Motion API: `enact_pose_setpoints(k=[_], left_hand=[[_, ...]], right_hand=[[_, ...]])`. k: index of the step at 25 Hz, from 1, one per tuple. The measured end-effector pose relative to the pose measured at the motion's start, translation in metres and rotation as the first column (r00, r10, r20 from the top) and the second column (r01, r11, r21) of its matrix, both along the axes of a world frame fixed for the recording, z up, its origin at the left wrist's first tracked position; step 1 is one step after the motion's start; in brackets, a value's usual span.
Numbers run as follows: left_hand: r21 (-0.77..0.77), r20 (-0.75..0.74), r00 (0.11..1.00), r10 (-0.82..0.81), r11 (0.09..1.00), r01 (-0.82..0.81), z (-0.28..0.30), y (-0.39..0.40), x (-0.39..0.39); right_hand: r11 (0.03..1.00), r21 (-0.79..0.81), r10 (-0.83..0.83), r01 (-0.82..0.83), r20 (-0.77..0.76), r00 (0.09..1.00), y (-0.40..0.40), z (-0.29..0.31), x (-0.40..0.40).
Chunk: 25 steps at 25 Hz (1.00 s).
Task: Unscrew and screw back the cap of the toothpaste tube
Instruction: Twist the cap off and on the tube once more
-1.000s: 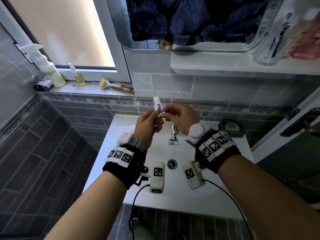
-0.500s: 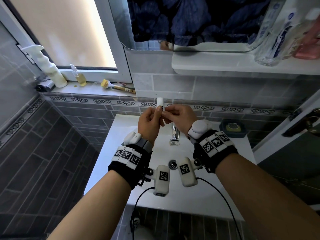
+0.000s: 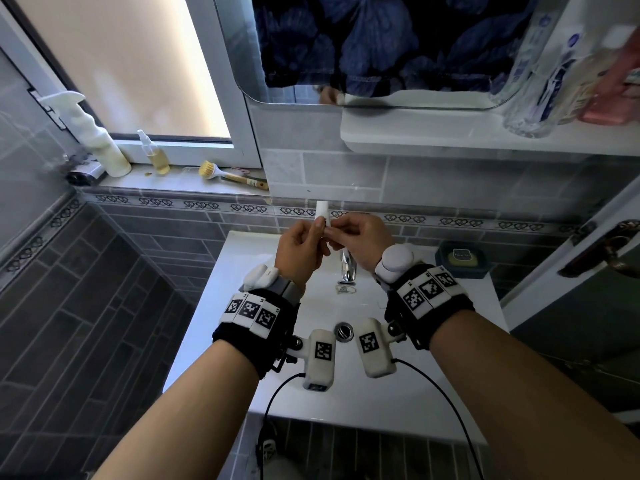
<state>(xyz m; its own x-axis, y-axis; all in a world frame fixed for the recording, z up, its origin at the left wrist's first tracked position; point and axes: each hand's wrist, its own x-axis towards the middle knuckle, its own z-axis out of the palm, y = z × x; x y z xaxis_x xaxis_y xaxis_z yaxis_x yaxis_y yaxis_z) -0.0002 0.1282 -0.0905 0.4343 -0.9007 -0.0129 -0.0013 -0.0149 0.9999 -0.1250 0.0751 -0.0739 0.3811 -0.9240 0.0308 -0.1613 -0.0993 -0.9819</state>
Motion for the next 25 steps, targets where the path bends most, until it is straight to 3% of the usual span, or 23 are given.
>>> enact_pose_setpoints(k=[2, 6, 9, 11, 14, 18, 21, 25], left_hand=[[0.044, 0.024, 0.999, -0.023, 0.999, 0.022, -0.001, 0.0, 0.004], [0.149, 0.235, 0.97, -0.056, 0.989, 0.021, 0.002, 0.001, 0.006], [0.153, 0.276, 0.961, -0.021, 0.988, -0.022, 0.018, 0.003, 0.004], [0.127, 0.133, 0.991, 0.008, 0.992, -0.025, 0.039, -0.003, 0.013], [0.122, -0.214, 0.969, -0.125, 0.981, 0.154, 0.082, -0.021, 0.018], [0.019, -0.349, 0.907, -0.236, 0.966, 0.258, 0.144, -0.059, 0.006], [-0.101, -0.52, 0.803, -0.292, 0.954, 0.281, 0.175, -0.077, 0.001], [-0.141, -0.491, 0.79, -0.367, 0.929, 0.343, 0.196, -0.09, -0.045]], right_hand=[[0.999, -0.034, 0.026, -0.028, -0.032, 0.999, 0.002, 0.002, -0.003], [0.996, -0.042, 0.074, -0.08, -0.125, 0.989, 0.005, 0.002, -0.013], [0.993, -0.026, 0.109, -0.113, -0.126, 0.986, 0.01, 0.01, -0.008], [0.993, -0.094, 0.061, -0.078, -0.166, 0.984, 0.003, 0.026, 0.006], [0.979, -0.2, -0.085, 0.051, -0.165, 0.983, -0.014, 0.062, 0.007], [0.962, -0.227, -0.159, 0.15, -0.023, 0.987, -0.041, 0.127, -0.022], [0.974, -0.076, -0.193, 0.215, 0.228, 0.954, -0.051, 0.171, -0.037], [0.929, 0.015, -0.355, 0.369, 0.311, 0.882, -0.052, 0.184, -0.082]])
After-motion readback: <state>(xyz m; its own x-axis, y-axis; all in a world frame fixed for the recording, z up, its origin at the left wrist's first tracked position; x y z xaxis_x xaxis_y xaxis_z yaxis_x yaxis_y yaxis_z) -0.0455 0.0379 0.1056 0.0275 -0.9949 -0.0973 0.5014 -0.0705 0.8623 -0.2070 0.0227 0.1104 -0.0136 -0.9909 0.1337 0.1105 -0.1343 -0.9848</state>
